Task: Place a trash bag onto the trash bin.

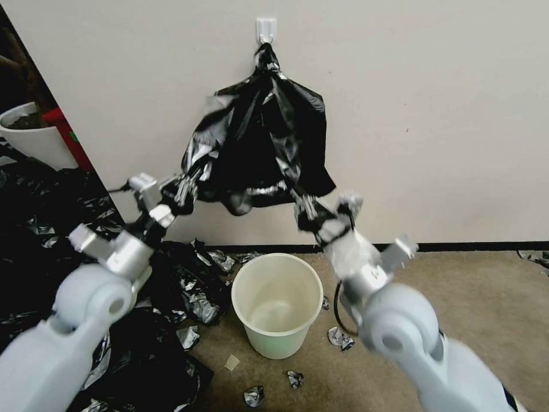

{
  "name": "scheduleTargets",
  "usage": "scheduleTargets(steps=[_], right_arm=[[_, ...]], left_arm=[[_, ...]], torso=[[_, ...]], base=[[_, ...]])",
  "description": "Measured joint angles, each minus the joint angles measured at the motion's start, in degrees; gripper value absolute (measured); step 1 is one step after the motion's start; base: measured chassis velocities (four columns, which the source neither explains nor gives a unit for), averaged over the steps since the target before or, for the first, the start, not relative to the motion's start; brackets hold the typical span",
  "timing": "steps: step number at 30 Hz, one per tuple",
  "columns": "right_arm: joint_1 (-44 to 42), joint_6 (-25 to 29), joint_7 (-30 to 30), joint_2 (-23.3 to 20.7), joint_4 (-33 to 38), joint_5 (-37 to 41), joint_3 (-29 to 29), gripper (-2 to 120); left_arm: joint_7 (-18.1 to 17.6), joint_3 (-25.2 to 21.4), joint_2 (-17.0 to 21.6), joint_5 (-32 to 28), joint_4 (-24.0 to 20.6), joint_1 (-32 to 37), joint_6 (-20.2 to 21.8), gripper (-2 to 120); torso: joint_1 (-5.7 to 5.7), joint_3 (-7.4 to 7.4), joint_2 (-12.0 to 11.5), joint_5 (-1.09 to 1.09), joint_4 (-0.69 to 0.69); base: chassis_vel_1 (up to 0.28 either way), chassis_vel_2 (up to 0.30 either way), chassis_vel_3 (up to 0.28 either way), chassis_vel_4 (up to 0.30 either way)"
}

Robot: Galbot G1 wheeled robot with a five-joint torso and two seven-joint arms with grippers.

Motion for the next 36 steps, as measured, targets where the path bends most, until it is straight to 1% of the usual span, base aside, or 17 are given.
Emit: scheduleTargets(steps=[2,3,6,10,13,14,18,19,22,23,25,26,28,30,36], right_arm=[[-3.16,0.55,-0.03,0.86,1.34,-1.38,0.41,0],[-3.16,0.55,-0.03,0.86,1.34,-1.38,0.41,0],[-7.03,1.08,0.41,1.5,3.75,-3.4,0.73,0],[-8.68,1.1,0.68,1.31,4.7,-4.73,0.75,0],[-9.24,0.81,2.24,0.8,3.62,-7.21,0.62,0],[-9.24,0.81,2.24,0.8,3.62,-7.21,0.62,0],[-9.16,-0.93,6.26,0.52,0.19,-8.64,0.23,0],[-9.16,-0.93,6.26,0.52,0.19,-8.64,0.23,0],[-9.1,0.37,6.39,0.08,-3.53,-9.73,-0.51,0],[-9.1,0.37,6.39,0.08,-3.53,-9.73,-0.51,0],[-8.85,2.08,5.91,-0.07,-5.85,-9.96,-0.85,0],[-8.85,2.08,5.91,-0.07,-5.85,-9.96,-0.85,0],[-8.6,3.9,4.7,-0.53,-7.84,-10.26,-0.86,0],[-8.53,4.48,4.36,-0.96,-8.2,-10.32,-0.84,0],[-8.68,5.06,4.17,-2.02,-8.25,-12.36,-1.61,0]], left_arm=[[0.03,-0.87,-2.79,0.39,-2.39,3.47,0.0,0],[0.03,-0.87,-2.79,0.39,-2.39,3.47,0.0,0],[-0.03,-0.93,-6.05,0.97,-4.42,5.92,0.63,0],[-0.05,-0.4,-7.47,1.47,-4.64,6.04,1.13,0],[0.08,0.94,-8.58,2.55,-2.61,5.34,1.55,0],[0.08,0.94,-8.58,2.55,-2.61,5.34,1.55,0],[0.84,3.52,-10.5,4.41,2.35,4.05,1.73,0],[0.84,3.52,-10.5,4.41,2.35,4.05,1.73,0],[2.65,5.01,-12.53,5.55,5.68,2.9,1.23,0],[2.65,5.01,-12.53,5.55,5.68,2.9,1.23,0],[4.31,5.49,-13.65,5.84,7.33,2.27,0.31,0],[4.31,5.49,-13.65,5.84,7.33,2.27,0.31,0],[6.6,5.84,-14.75,5.89,8.79,1.61,-0.53,0],[7.5,6.11,-15.39,5.91,9.48,1.46,-0.7,0],[8.25,7.19,-17.36,6.36,10.81,2.37,-0.59,0]], torso=[[0.0,0.0,0.0,0.0,0.0],[0.0,0.0,0.0,0.0,0.0],[0.0,0.0,0.0,0.0,0.0],[0.0,0.0,0.0,0.0,0.0],[0.0,0.01,0.0,0.0,-0.01],[0.0,0.01,0.0,0.0,-0.01],[0.0,0.01,0.0,0.0,-0.01],[0.0,0.01,0.0,0.0,-0.01],[0.0,0.01,-0.01,-0.01,-0.01],[0.0,0.01,-0.01,-0.01,-0.01],[0.0,0.01,-0.01,0.0,-0.01],[0.0,0.01,-0.01,0.0,-0.01],[0.0,0.01,-0.01,0.0,-0.01],[0.0,0.01,-0.01,0.0,-0.01],[0.0,0.01,-0.01,0.0,-0.01]], base=[[0.0,0.0,0.0,0.0],[0.0,0.0,0.0,0.0],[0.0,0.0,0.0,0.0],[0.0,0.0,0.0,0.0],[0.0,0.0,0.0,0.0],[0.0,0.0,0.0,0.0],[0.0,0.0,0.0,0.0],[0.0,0.0,0.0,0.0],[0.0,0.0,0.0,0.0],[0.0,0.0,0.0,0.0],[0.0,0.0,0.0,0.0],[0.0,0.0,0.0,0.0],[0.0,0.0,0.0,0.0],[0.0,0.0,0.0,0.0],[0.0,0.0,0.0,0.0]])
